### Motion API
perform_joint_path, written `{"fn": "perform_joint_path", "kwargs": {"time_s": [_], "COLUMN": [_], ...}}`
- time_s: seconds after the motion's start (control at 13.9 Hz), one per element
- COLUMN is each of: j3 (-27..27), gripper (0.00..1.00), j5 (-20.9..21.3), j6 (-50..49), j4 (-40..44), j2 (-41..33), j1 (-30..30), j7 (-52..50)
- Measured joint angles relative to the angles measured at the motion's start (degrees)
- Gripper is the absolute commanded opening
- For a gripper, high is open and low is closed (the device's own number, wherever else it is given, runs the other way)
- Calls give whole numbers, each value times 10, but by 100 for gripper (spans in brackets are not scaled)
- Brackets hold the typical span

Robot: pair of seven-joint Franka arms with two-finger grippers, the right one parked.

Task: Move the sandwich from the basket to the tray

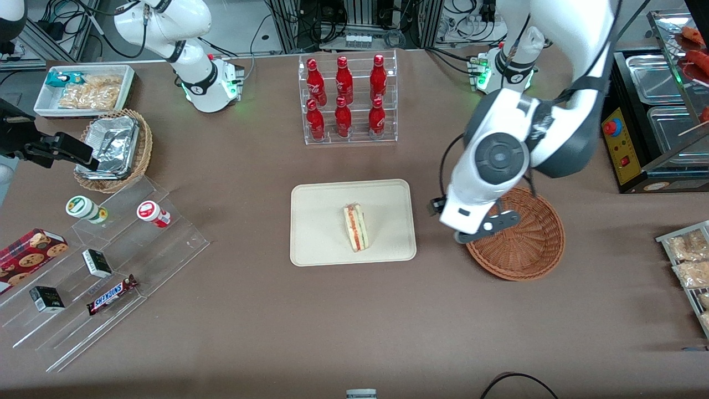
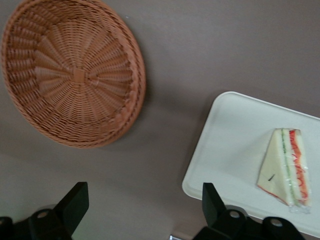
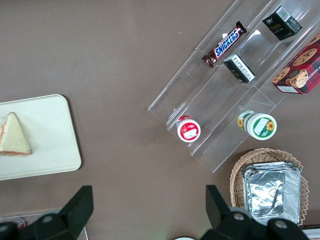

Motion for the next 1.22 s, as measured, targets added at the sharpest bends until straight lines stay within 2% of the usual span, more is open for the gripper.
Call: {"fn": "perform_joint_path", "kwargs": {"time_s": [0.29,0.65,0.94,1.22], "j3": [0,-12,-57,-63], "gripper": [100,100,100,100], "j5": [-1,-1,-1,15], "j6": [-19,-66,-95,-106], "j4": [-56,-65,-65,-65], "j2": [-56,-104,-140,-184], "j1": [38,122,209,244], "j7": [108,232,295,311]}}
